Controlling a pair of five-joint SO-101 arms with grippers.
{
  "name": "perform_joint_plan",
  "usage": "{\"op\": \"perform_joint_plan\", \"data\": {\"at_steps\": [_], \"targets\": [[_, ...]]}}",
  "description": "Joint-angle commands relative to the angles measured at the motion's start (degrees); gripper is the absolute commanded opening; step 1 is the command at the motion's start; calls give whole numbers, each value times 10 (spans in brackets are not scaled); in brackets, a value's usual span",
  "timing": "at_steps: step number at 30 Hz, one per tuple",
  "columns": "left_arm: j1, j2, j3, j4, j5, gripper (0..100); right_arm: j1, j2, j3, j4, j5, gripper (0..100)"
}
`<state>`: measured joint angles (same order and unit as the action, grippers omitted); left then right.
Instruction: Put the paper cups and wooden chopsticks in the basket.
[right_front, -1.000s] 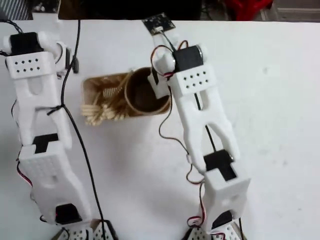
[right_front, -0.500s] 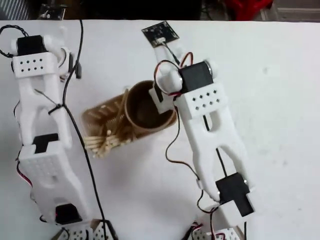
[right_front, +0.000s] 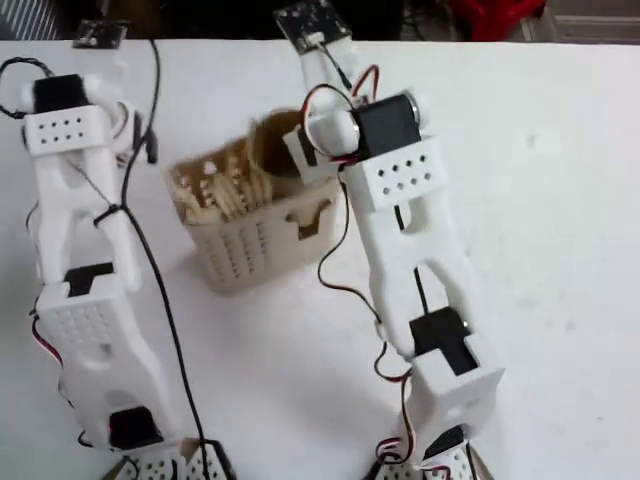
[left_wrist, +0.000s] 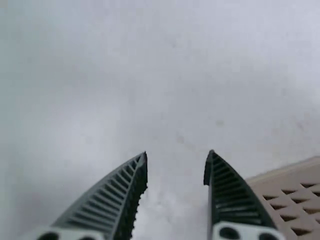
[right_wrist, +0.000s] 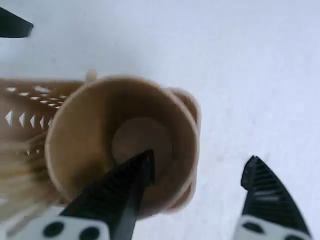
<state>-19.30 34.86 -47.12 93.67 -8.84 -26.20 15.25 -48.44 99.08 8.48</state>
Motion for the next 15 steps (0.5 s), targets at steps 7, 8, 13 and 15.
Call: {"op": "perform_joint_plan", "data": {"at_steps": [7,8,13,15], "targets": [[-60,-21,-307,92,-33,200,-7,-8,-79,-3,12,73],[-71,-25,-334,91,-33,200,-7,-15,-78,-3,11,34],[-134,-87,-379,91,-33,200,-7,-95,-60,-2,10,14],[-160,-131,-364,91,-33,200,-10,-145,-14,-2,11,17]]}}
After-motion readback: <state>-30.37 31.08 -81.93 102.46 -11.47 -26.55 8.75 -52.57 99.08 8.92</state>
